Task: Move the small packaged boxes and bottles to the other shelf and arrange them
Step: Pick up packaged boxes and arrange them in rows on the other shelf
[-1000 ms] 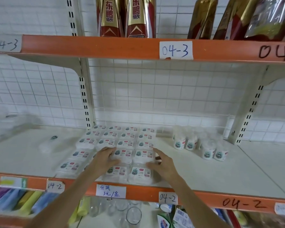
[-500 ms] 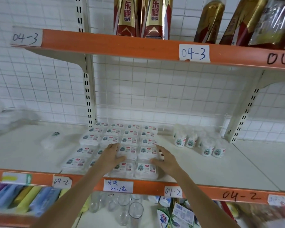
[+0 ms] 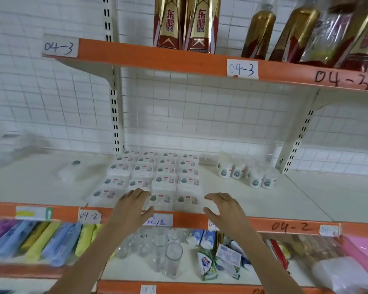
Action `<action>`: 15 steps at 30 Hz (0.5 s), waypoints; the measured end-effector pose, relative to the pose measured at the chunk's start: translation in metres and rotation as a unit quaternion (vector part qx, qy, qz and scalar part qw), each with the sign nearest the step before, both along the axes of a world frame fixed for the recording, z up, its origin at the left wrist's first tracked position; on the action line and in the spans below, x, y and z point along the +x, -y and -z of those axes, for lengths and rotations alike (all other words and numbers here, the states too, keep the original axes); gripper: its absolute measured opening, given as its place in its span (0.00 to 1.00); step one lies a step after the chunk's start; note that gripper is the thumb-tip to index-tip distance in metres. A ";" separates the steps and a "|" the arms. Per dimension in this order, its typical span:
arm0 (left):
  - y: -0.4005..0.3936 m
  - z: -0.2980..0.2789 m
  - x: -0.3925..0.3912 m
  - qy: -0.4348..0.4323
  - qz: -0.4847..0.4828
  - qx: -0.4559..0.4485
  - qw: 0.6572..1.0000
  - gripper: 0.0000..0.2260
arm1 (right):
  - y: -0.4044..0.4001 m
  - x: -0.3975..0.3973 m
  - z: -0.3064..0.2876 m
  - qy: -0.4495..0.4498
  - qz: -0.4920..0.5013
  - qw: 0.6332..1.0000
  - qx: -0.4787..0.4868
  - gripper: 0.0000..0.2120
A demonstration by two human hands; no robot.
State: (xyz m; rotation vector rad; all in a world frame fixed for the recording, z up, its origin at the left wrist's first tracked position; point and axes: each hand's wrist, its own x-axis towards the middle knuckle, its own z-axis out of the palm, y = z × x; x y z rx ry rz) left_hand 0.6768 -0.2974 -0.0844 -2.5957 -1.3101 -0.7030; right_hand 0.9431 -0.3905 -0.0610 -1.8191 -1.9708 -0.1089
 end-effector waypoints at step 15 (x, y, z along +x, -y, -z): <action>0.181 0.056 -0.077 -0.045 -0.112 -0.103 0.987 0.14 | 0.124 -0.043 0.062 0.041 -0.100 0.990 -0.086 0.18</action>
